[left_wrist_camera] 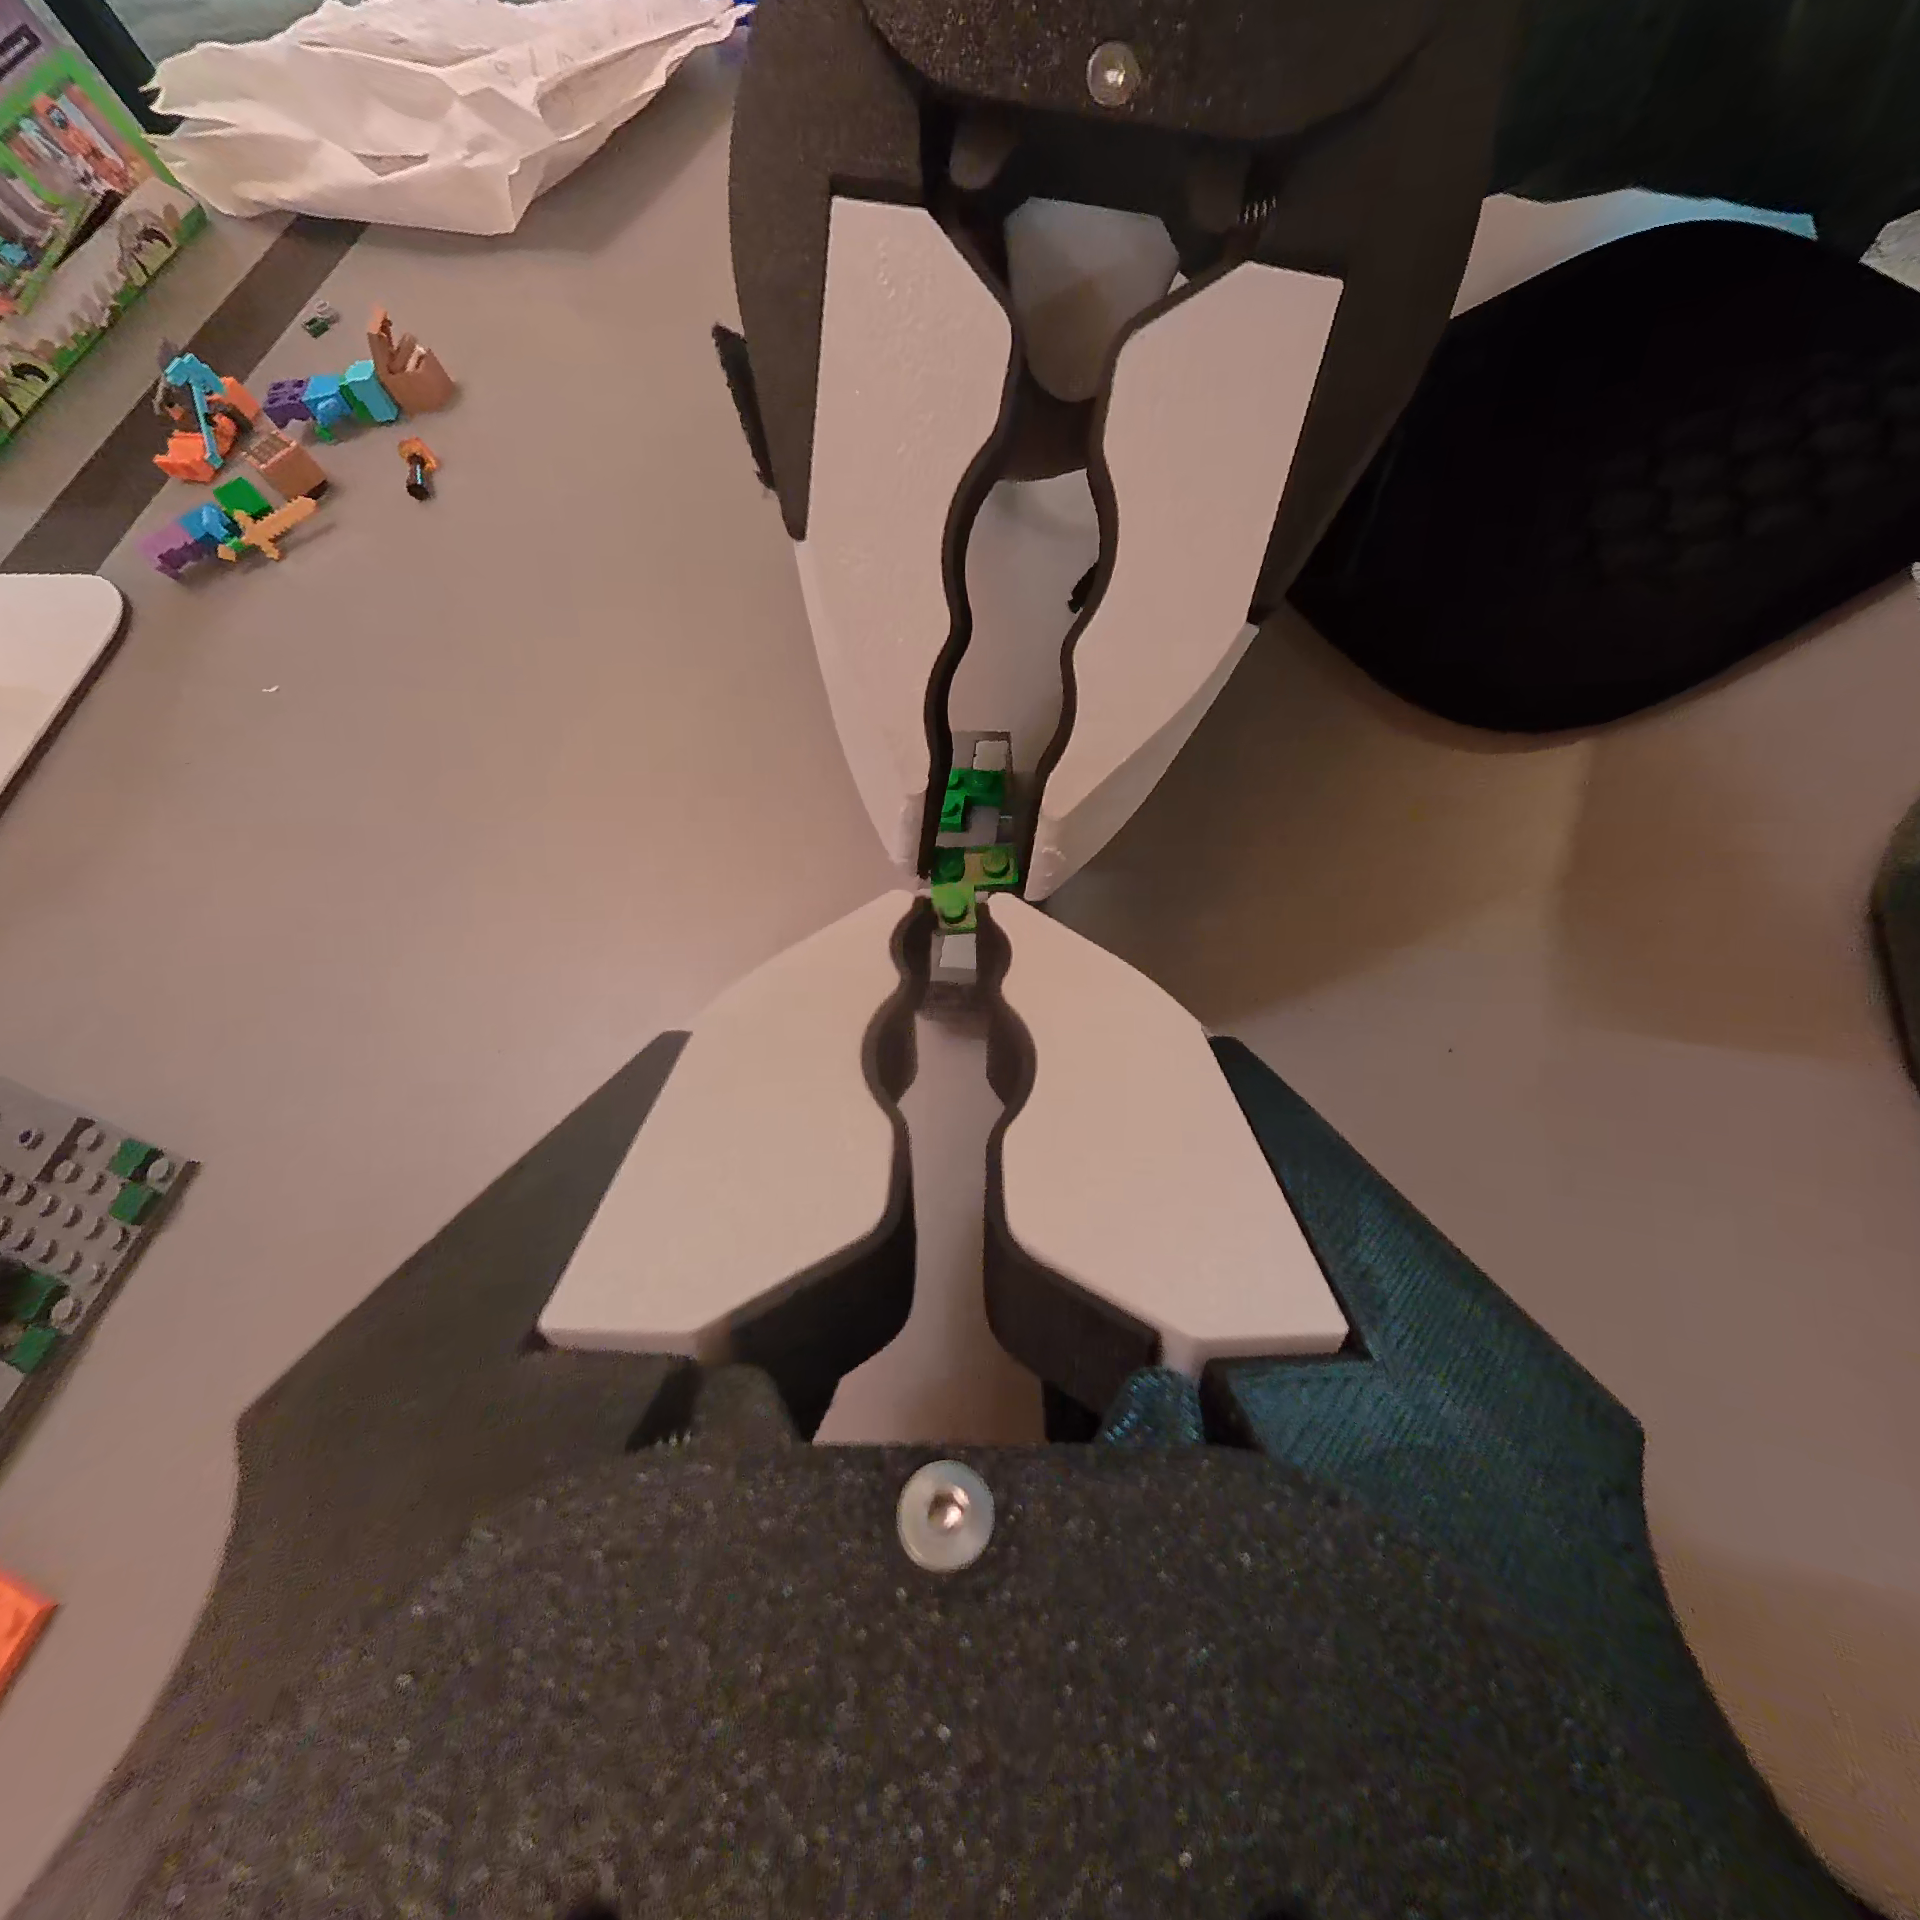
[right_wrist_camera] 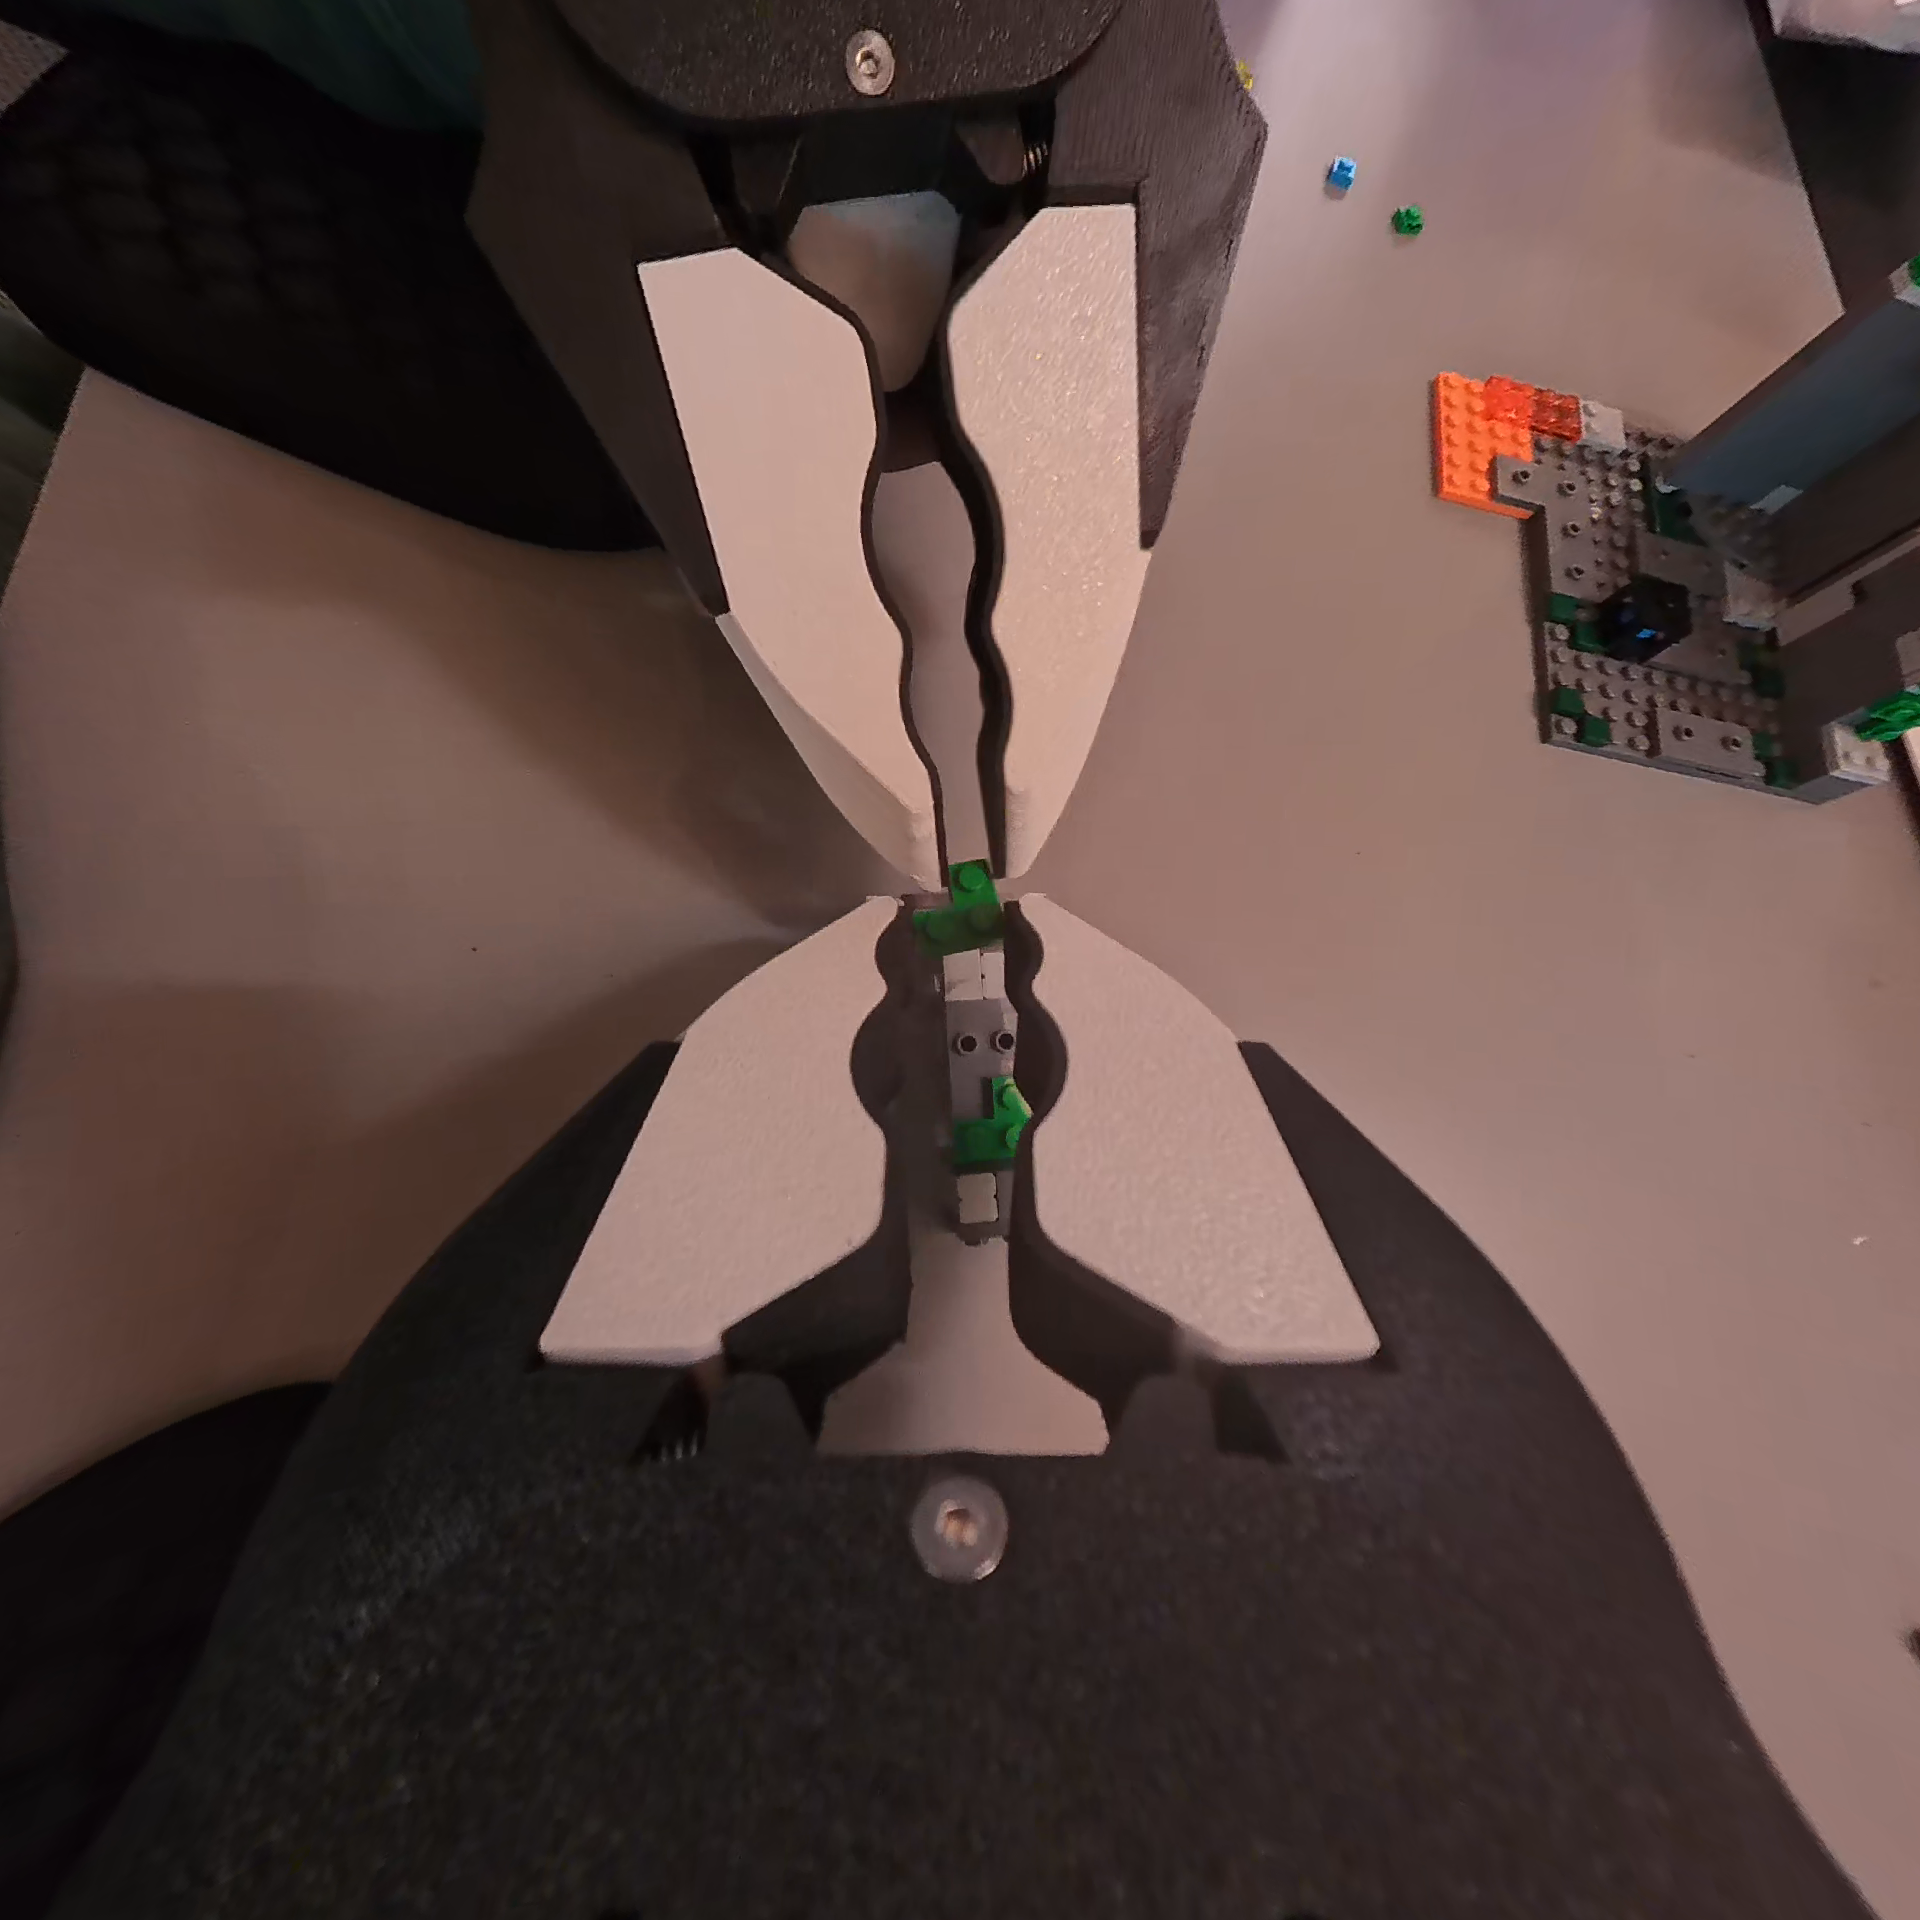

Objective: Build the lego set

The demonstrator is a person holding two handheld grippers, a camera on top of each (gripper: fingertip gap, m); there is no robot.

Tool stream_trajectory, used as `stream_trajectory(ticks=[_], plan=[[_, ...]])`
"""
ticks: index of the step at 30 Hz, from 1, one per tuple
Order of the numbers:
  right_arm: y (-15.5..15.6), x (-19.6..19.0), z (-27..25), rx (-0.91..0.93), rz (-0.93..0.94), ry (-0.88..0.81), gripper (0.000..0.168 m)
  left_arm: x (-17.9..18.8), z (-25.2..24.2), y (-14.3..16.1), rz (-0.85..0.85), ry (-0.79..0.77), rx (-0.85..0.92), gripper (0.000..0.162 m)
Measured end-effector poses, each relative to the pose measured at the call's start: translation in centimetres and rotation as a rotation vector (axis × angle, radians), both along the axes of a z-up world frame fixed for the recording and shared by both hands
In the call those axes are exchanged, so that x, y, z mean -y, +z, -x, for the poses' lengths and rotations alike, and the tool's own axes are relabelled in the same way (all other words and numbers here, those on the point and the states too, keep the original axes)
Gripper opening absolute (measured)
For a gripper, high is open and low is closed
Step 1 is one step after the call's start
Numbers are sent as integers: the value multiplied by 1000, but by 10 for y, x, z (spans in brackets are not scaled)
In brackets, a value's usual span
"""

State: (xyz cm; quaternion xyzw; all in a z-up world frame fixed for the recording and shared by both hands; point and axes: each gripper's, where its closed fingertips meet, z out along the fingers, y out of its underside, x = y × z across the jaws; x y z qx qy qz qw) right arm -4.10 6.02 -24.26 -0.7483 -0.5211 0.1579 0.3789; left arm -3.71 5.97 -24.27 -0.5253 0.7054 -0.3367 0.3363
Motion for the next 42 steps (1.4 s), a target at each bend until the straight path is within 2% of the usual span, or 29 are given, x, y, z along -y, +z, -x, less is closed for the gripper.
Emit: stream_trajectory(ticks=[32, 38, 42], plan=[[-15, -2, -16, 19, 71, -107, 16, -14, 1, -12, -17, 59, -32, 10], [-2, -1, -35, -54, 82, -155, 16, -15, 2, -13, -7, 62, -32, 10], [-4, 1, -37, -76, 96, -168, 16, -14, 1, -16, -12, 56, -43, 10]])
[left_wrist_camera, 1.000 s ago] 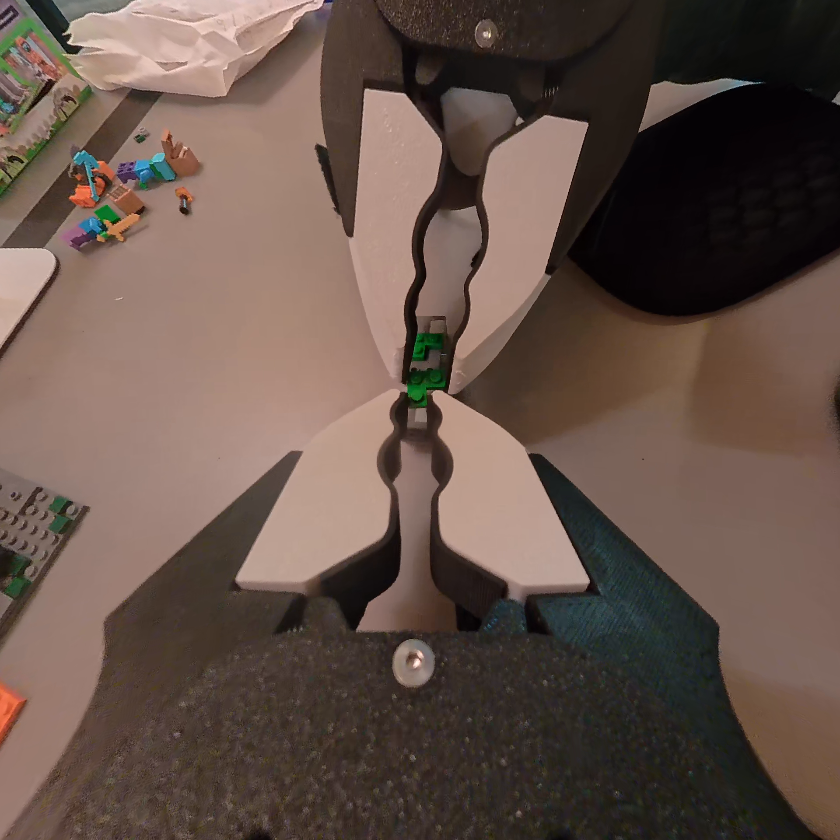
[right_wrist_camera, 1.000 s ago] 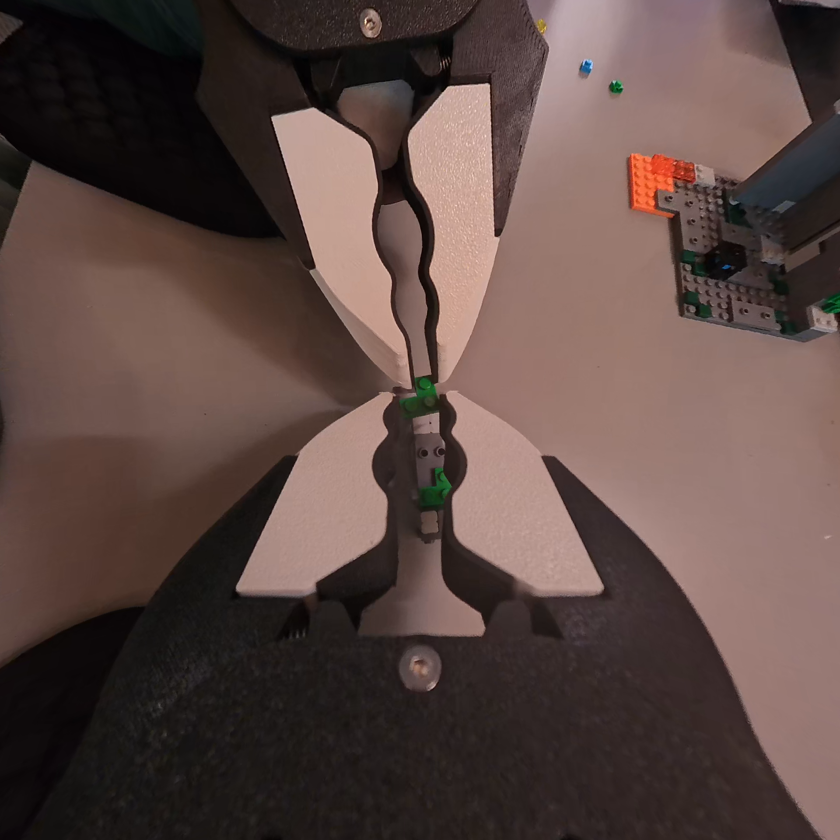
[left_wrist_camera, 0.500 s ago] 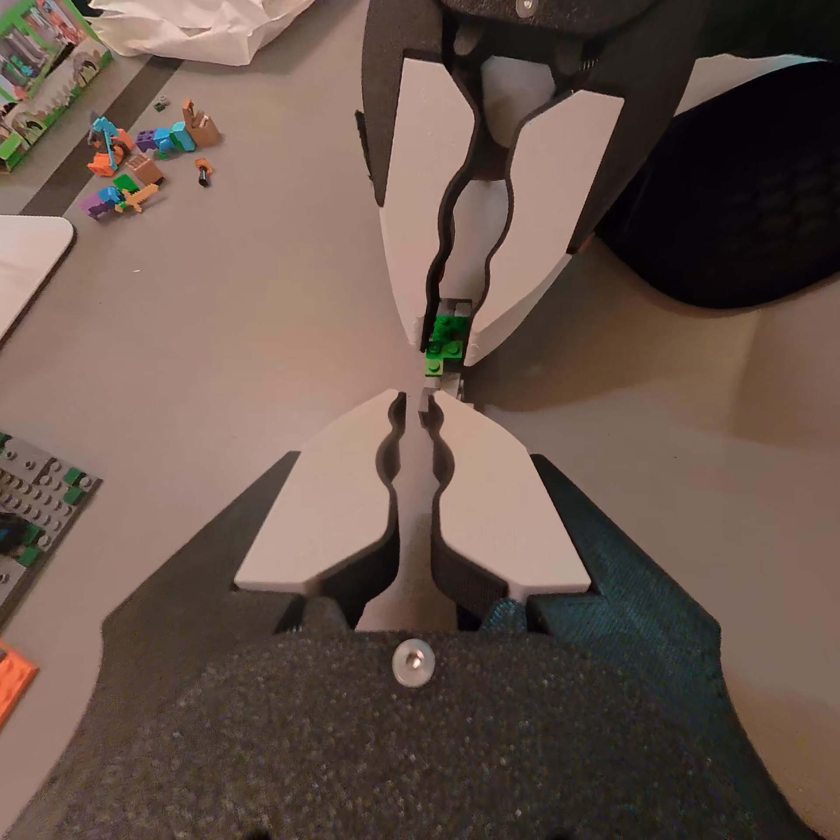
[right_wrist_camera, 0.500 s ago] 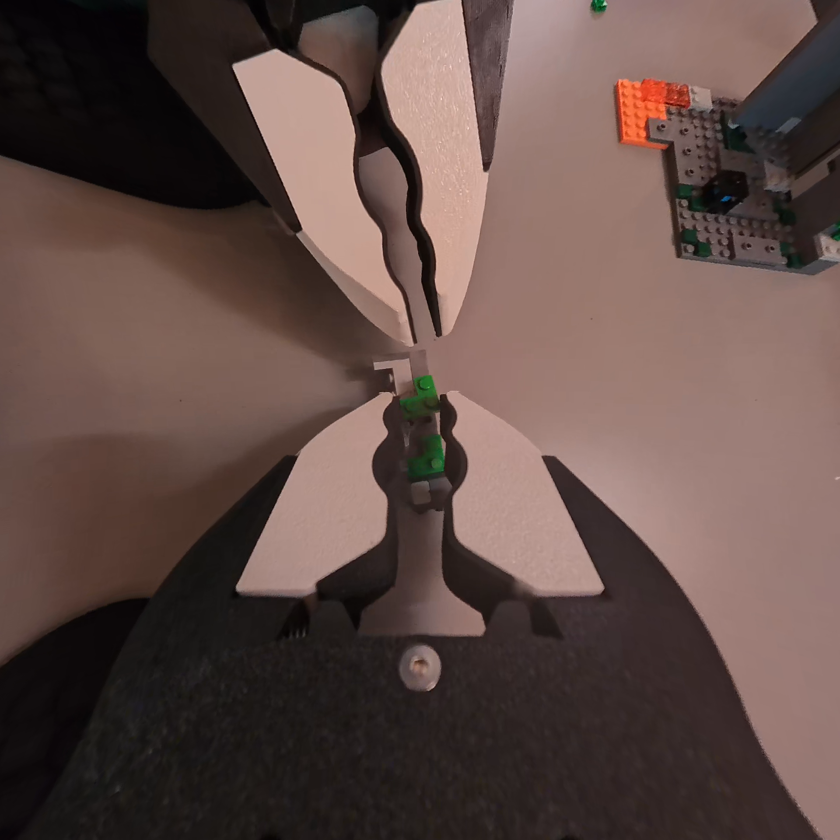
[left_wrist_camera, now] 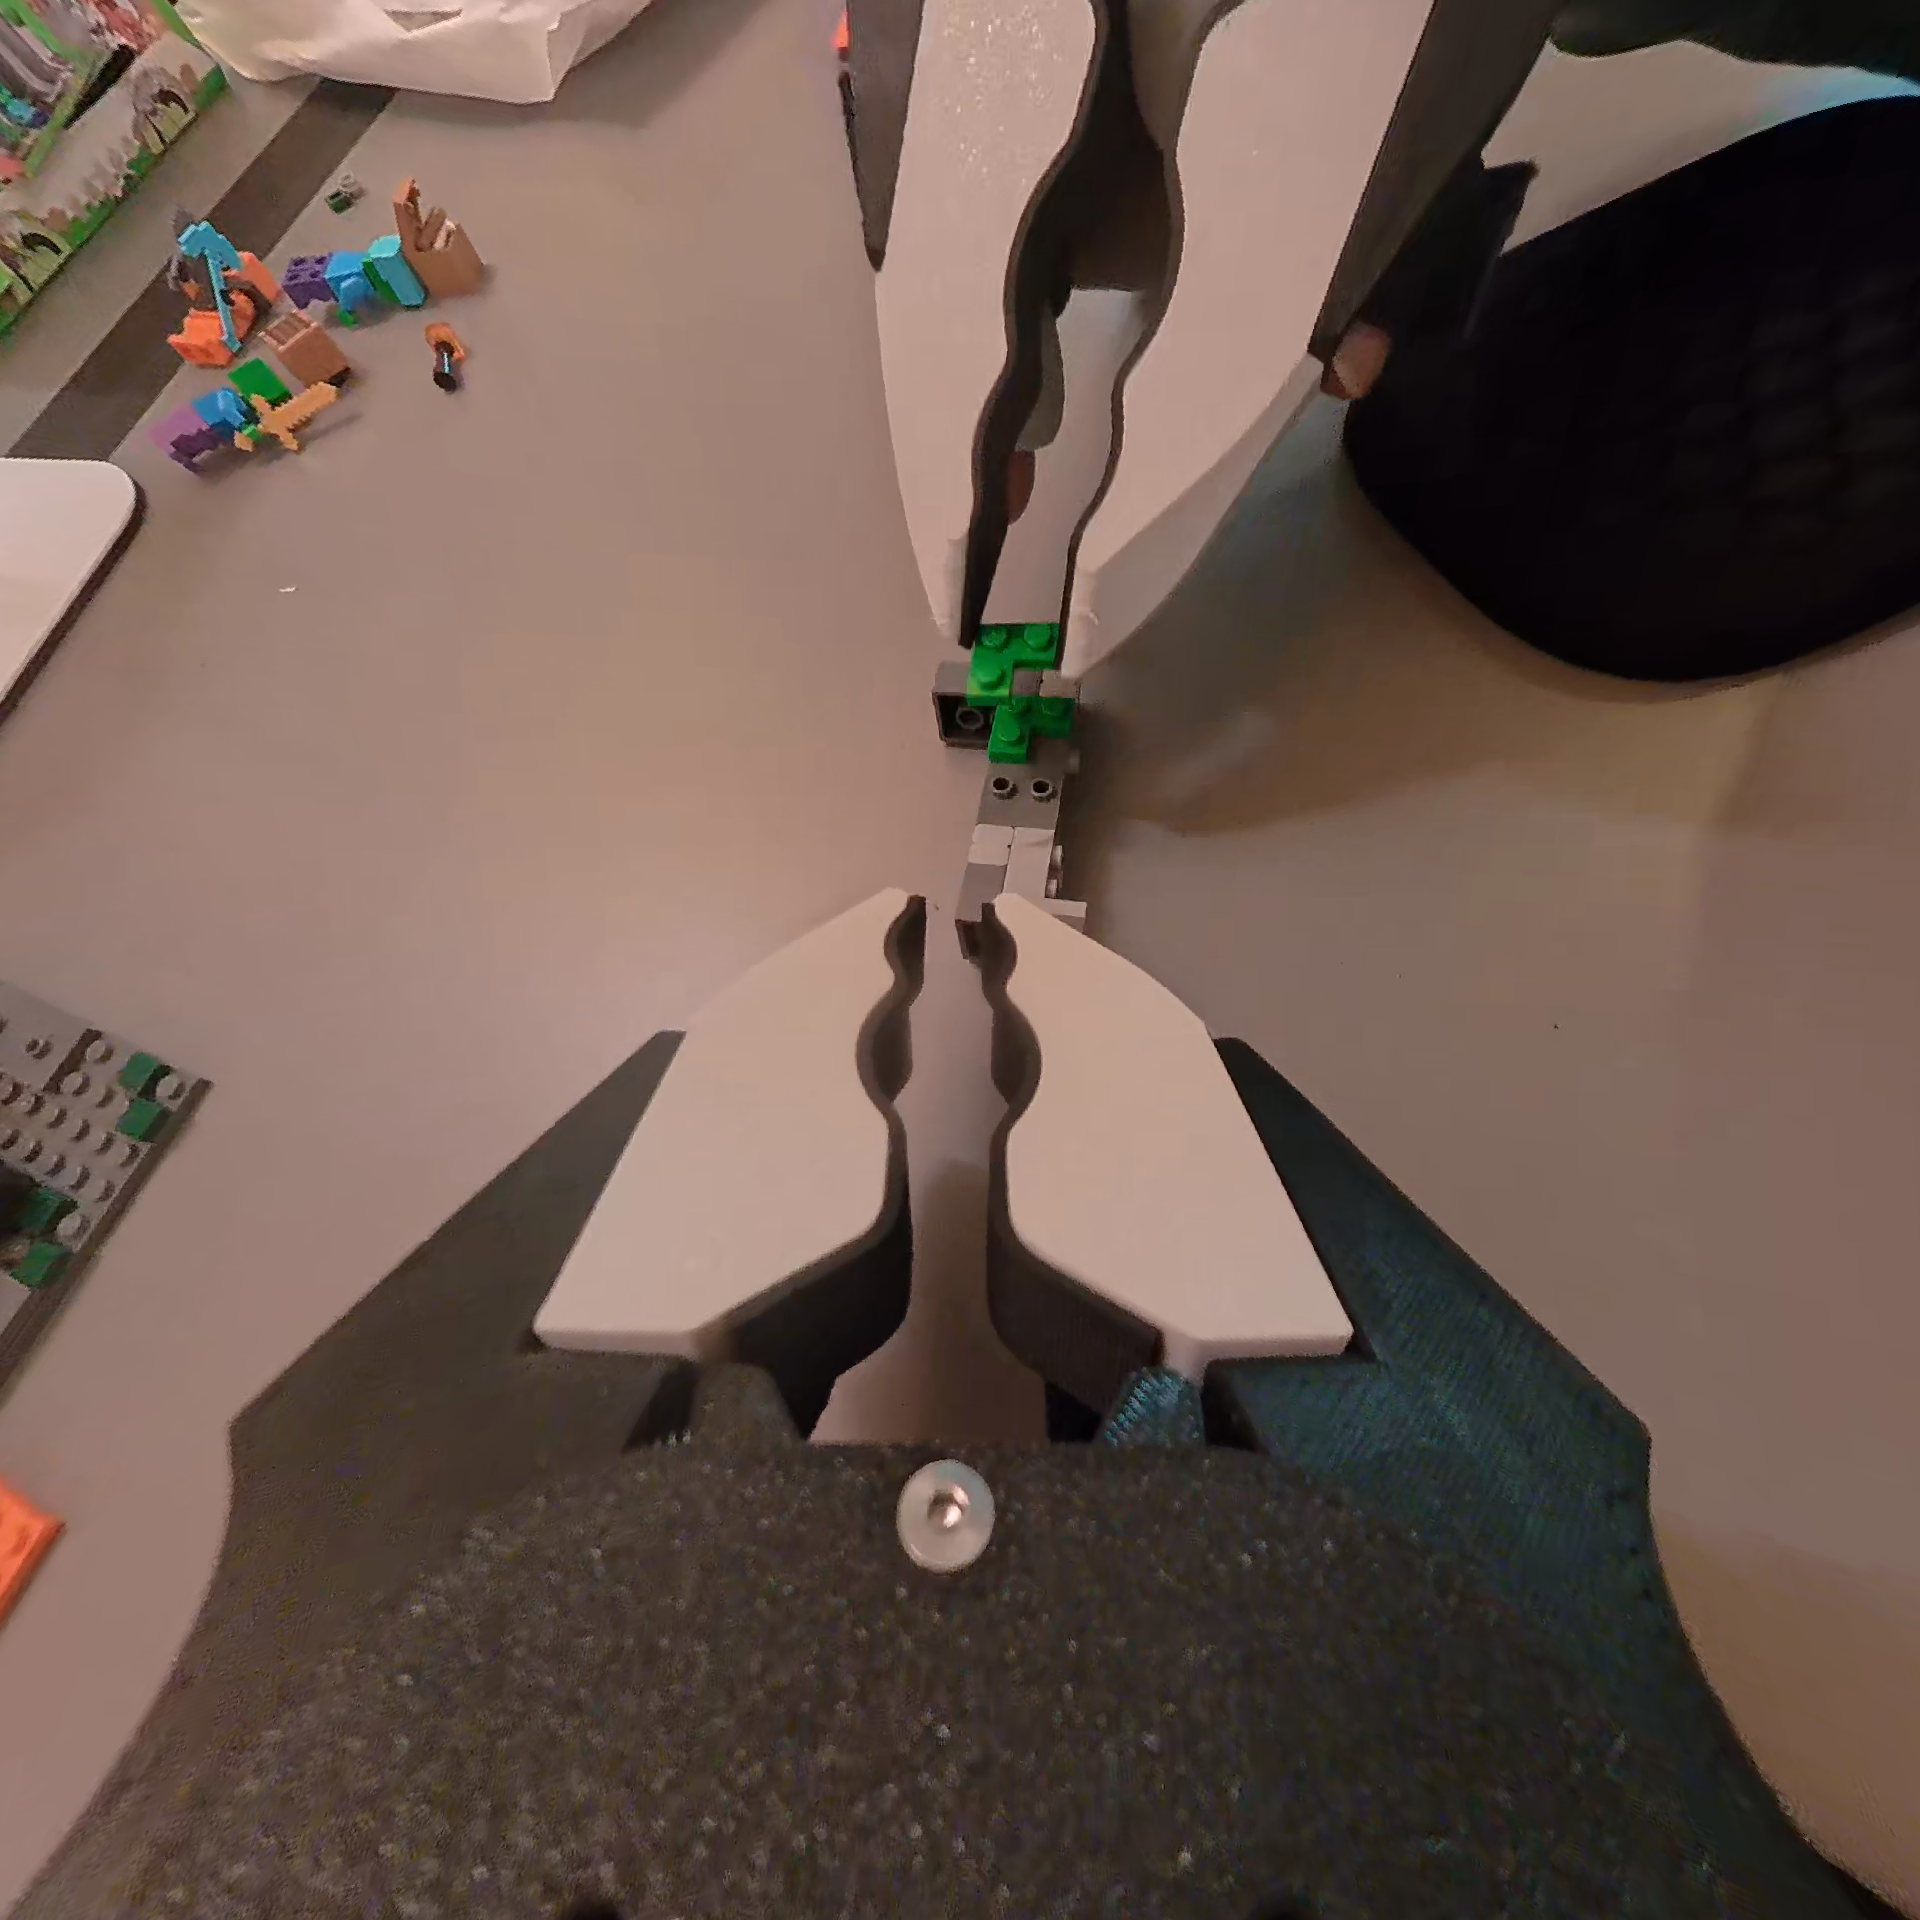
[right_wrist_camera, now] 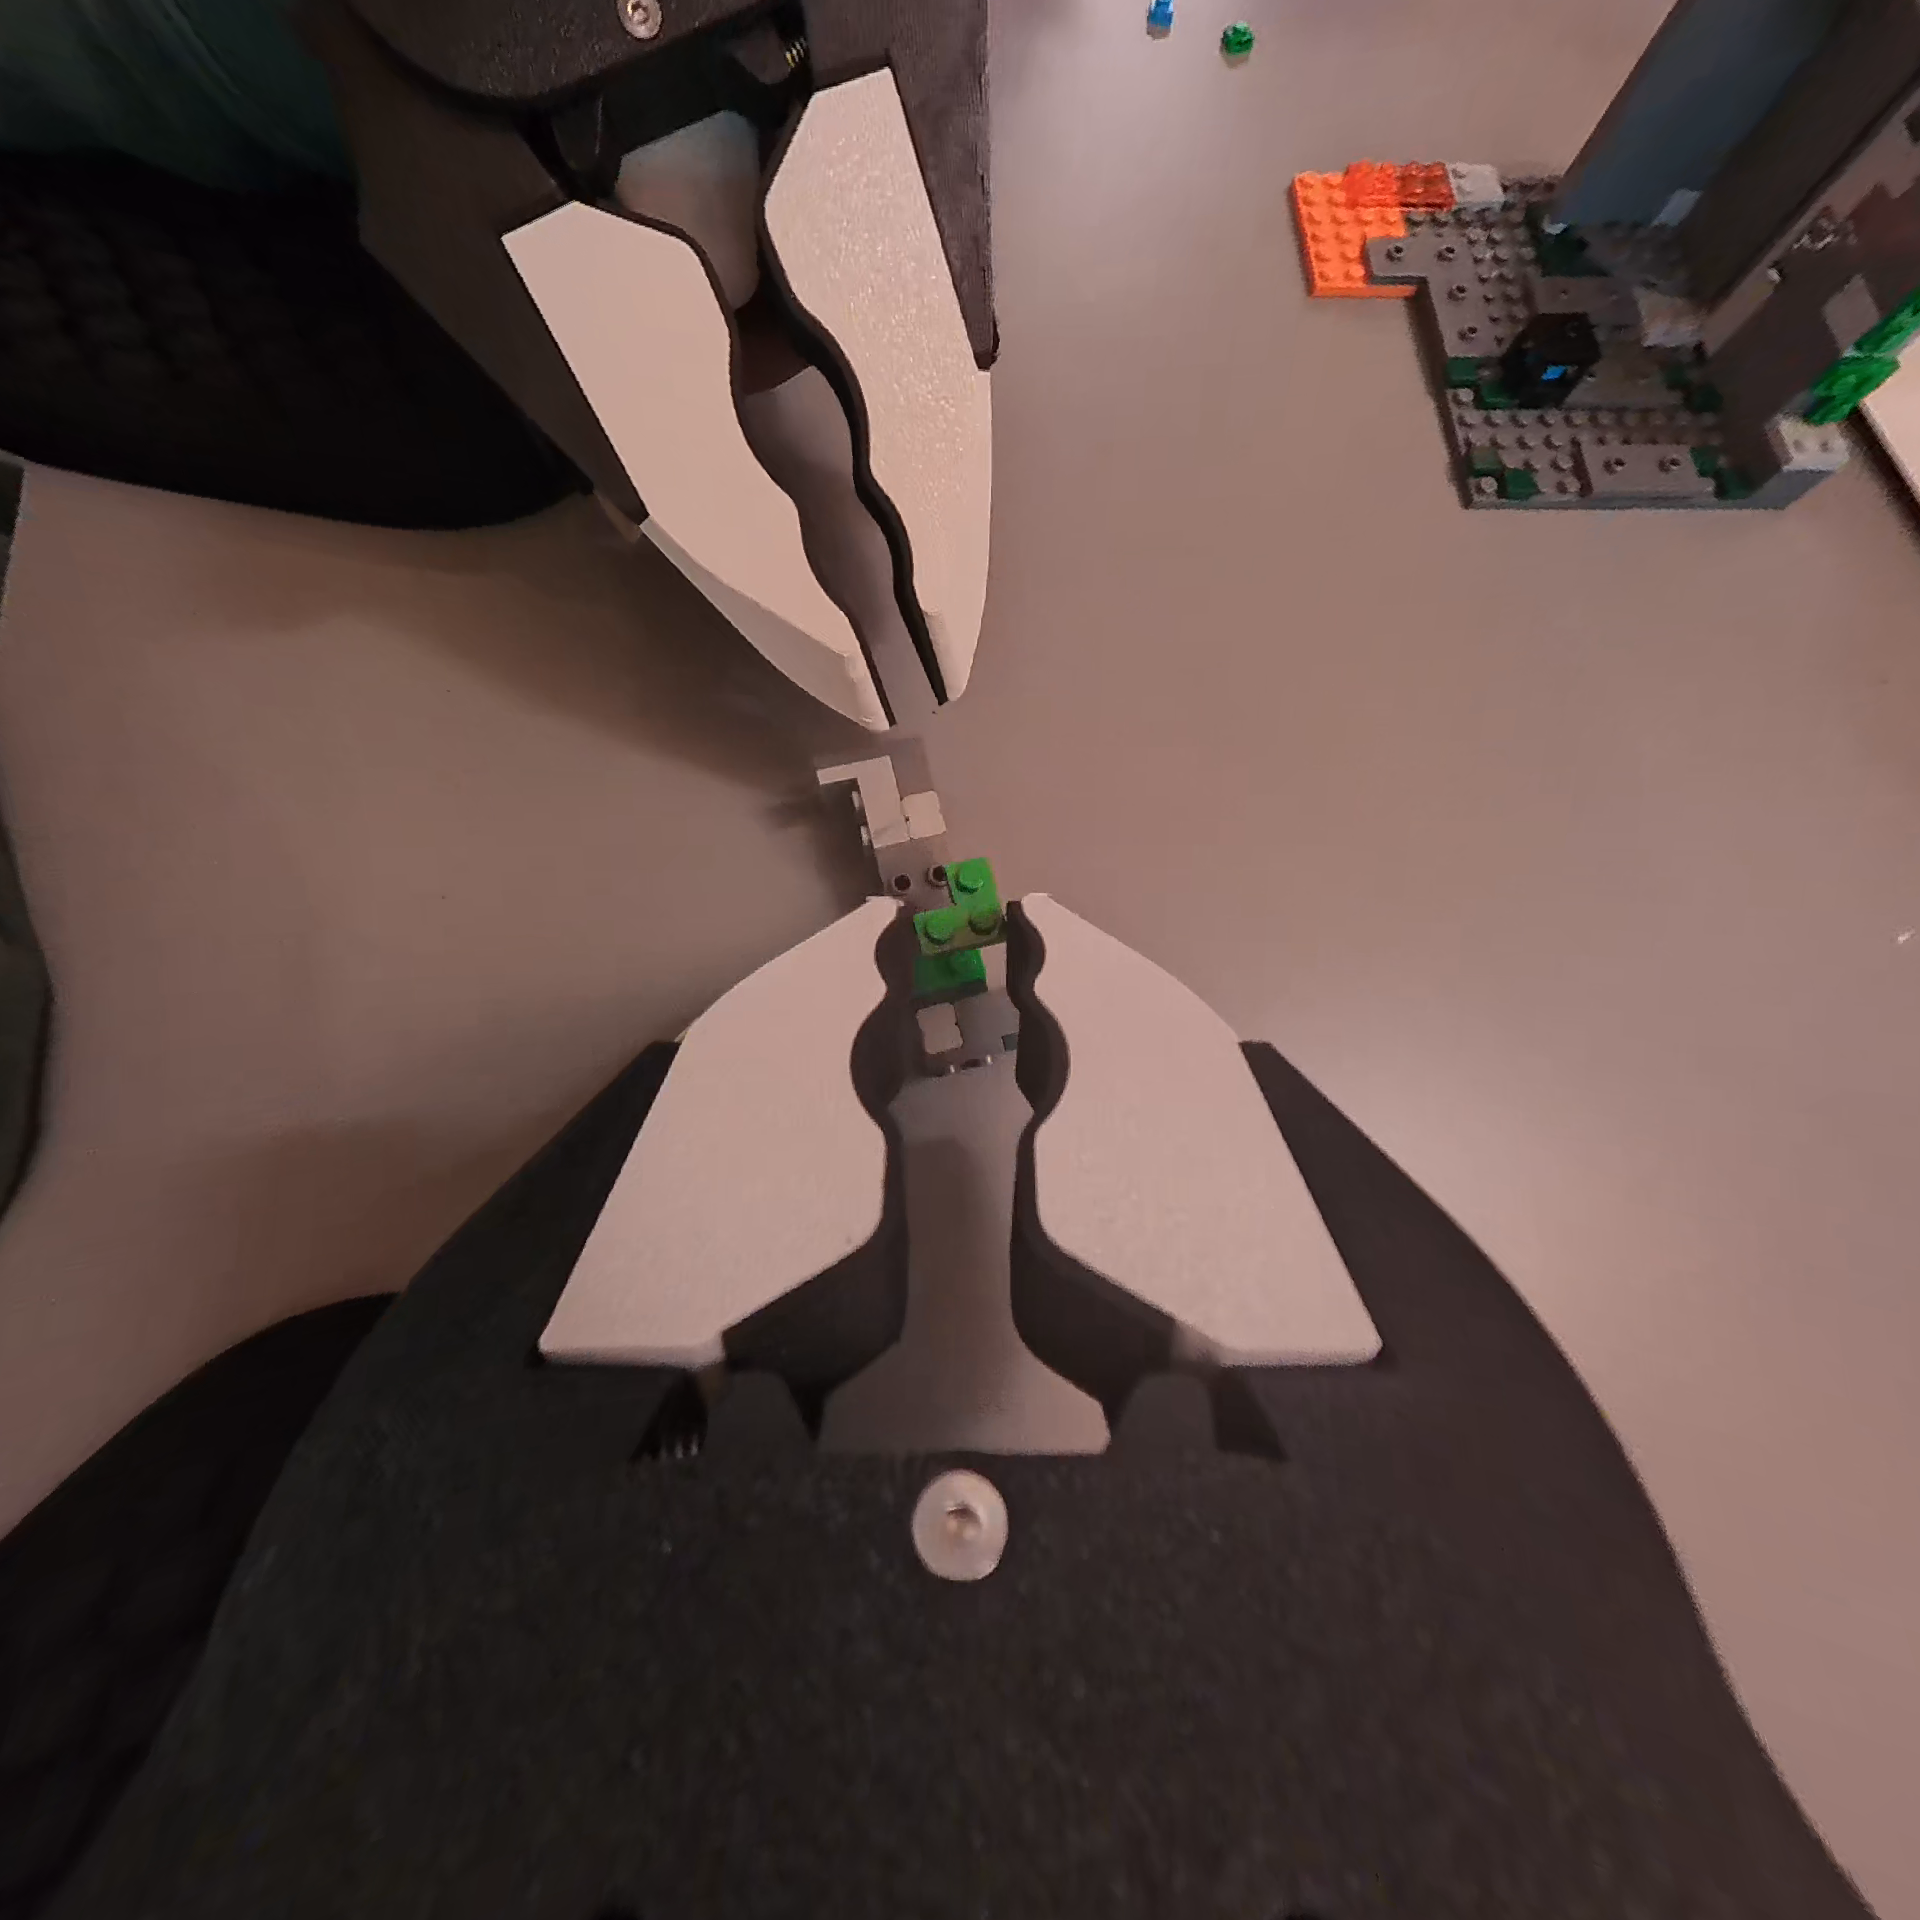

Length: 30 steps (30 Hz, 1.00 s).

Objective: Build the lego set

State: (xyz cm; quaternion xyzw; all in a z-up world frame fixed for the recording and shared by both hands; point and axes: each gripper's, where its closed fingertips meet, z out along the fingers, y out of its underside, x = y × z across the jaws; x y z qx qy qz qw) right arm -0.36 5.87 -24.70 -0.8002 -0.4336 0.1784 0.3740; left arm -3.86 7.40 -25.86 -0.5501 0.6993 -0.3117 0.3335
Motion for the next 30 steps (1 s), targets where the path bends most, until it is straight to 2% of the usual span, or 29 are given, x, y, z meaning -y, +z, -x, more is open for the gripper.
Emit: stream_trajectory(ticks=[17, 24, 30], plan=[[-19, -2, 18, -22, 71, -37, 20, 5, -2, -2, -3, -16, 2, 10], [-16, -1, 17, -31, 53, -18, 22, 5, -2, -2, 2, -17, 4, 9], [-9, 8, 11, -1, 36, 30, 30, 5, -2, -2, 10, -16, 6, 9]])
